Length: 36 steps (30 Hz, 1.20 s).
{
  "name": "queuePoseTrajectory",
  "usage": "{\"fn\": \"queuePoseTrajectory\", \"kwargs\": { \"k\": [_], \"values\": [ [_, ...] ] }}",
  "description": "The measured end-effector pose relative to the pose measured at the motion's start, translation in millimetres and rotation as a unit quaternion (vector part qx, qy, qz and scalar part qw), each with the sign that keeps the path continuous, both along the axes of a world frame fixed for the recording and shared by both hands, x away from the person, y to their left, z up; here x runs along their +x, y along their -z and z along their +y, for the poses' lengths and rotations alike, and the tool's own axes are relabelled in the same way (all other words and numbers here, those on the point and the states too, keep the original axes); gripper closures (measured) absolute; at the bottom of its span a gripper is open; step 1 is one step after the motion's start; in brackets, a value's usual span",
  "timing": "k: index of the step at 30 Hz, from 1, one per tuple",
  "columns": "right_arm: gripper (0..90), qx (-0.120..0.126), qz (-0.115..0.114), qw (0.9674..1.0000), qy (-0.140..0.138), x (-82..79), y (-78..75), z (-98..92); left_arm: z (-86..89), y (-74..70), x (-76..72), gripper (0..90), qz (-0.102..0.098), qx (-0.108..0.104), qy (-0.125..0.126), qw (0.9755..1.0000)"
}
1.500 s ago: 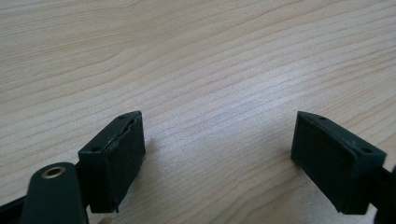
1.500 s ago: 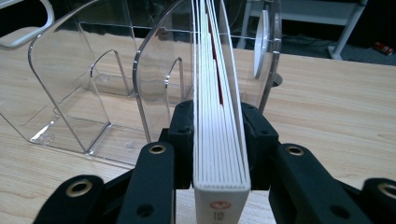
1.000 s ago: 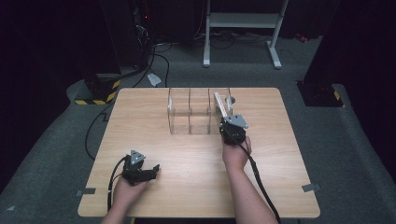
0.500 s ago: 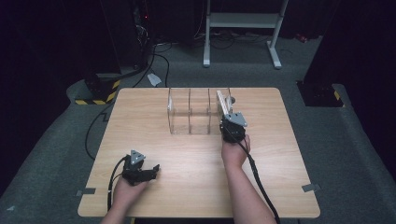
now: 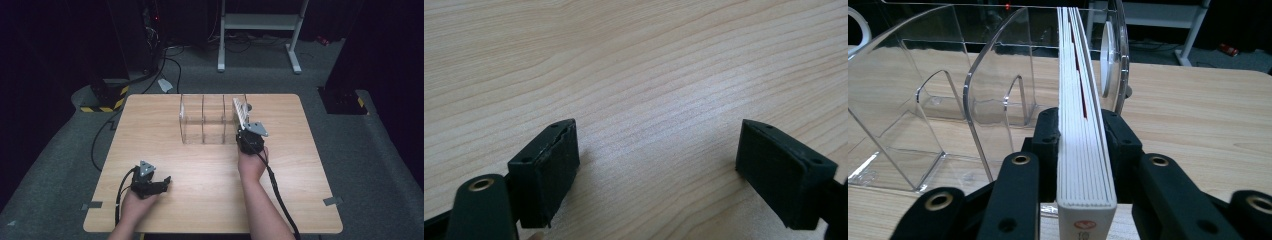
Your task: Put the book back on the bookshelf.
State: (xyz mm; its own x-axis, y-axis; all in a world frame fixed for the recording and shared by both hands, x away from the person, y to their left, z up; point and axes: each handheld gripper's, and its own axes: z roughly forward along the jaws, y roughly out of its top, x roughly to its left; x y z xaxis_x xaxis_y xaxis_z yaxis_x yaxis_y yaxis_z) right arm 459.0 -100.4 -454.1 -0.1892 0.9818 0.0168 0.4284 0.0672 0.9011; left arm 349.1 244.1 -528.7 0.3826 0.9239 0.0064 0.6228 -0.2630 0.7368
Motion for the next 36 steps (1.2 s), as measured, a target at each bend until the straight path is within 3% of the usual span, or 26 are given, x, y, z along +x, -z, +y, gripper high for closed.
{"fn": "queuePoseTrajectory", "kwargs": {
  "k": [7, 14, 22, 29, 36],
  "values": [
    [58.5, 0.010, -0.001, 0.9997, -0.020, -8.0, -6.0, -6.1, 0.0, 0.0, 0.0, 17.6, 0.000, 0.000, 0.000, 1.0000],
    [54.7, 0.014, 0.000, 0.9992, -0.038, -23.9, -2.6, -13.3, -0.1, 0.0, -0.2, 17.7, 0.000, 0.001, 0.000, 1.0000],
    [59.9, 0.017, 0.007, 0.9985, -0.052, -35.5, 5.1, -22.6, -0.1, -0.1, -0.3, 17.8, 0.000, 0.001, 0.000, 1.0000],
    [65.5, 0.019, 0.011, 0.9981, -0.058, -36.0, 9.8, -24.9, -0.1, -0.1, -0.3, 17.8, 0.000, 0.001, 0.000, 1.0000],
    [70.1, 0.037, 0.012, 0.9979, -0.052, -35.7, 10.3, -22.8, -0.1, -0.1, -0.3, 17.8, 0.000, 0.001, 0.000, 1.0000]
  ]
}}
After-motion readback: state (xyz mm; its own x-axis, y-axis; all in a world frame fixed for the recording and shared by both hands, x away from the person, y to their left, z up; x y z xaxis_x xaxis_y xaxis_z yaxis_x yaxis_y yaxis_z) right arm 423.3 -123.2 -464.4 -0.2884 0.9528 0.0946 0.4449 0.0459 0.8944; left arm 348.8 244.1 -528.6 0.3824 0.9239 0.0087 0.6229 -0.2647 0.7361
